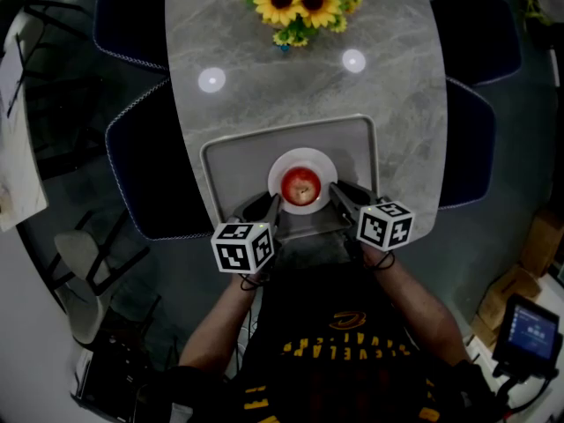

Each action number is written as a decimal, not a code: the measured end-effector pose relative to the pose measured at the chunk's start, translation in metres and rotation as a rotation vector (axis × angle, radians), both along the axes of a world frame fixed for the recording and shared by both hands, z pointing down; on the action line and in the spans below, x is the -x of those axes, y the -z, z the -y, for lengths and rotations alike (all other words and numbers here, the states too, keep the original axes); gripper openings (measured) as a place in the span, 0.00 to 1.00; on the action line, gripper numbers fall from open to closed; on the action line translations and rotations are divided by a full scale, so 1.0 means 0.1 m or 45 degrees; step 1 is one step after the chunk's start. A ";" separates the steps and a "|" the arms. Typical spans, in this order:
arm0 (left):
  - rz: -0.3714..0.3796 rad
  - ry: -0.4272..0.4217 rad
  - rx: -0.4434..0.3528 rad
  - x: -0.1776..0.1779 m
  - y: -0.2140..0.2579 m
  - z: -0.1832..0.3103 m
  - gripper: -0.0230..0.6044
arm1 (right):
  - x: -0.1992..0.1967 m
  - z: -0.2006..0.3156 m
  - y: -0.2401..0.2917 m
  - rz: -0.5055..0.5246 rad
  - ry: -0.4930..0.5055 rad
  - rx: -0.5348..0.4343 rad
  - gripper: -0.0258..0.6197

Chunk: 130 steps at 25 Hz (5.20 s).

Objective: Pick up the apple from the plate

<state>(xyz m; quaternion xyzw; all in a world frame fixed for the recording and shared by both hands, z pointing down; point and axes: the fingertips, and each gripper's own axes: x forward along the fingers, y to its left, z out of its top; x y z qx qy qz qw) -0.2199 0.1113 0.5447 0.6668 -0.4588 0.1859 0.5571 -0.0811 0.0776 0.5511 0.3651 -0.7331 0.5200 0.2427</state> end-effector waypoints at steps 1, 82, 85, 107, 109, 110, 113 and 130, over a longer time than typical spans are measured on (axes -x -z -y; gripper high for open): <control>0.002 -0.003 0.003 0.00 0.00 0.00 0.14 | 0.00 0.00 0.00 0.000 -0.002 0.003 0.13; -0.214 0.001 0.065 -2.62 0.47 0.43 0.09 | -2.64 0.44 0.43 0.177 -0.177 0.060 0.11; -0.207 -0.006 0.066 -2.72 0.43 0.48 0.09 | -2.74 0.47 0.39 0.178 -0.189 0.063 0.11; -0.160 -0.065 0.121 -3.19 0.08 0.73 0.09 | -3.23 0.65 0.05 0.146 -0.258 0.100 0.11; -0.152 -0.065 0.129 -3.21 0.04 0.74 0.10 | -3.24 0.67 0.01 0.144 -0.259 0.105 0.11; -0.148 -0.065 0.134 -3.21 0.02 0.75 0.10 | -3.25 0.67 -0.01 0.142 -0.259 0.108 0.11; -0.136 -0.065 0.152 -3.21 -0.04 0.77 0.10 | -3.25 0.69 -0.08 0.137 -0.254 0.123 0.11; -0.123 -0.069 0.205 -3.17 -0.23 0.83 0.10 | -3.20 0.76 -0.28 0.117 -0.232 0.170 0.11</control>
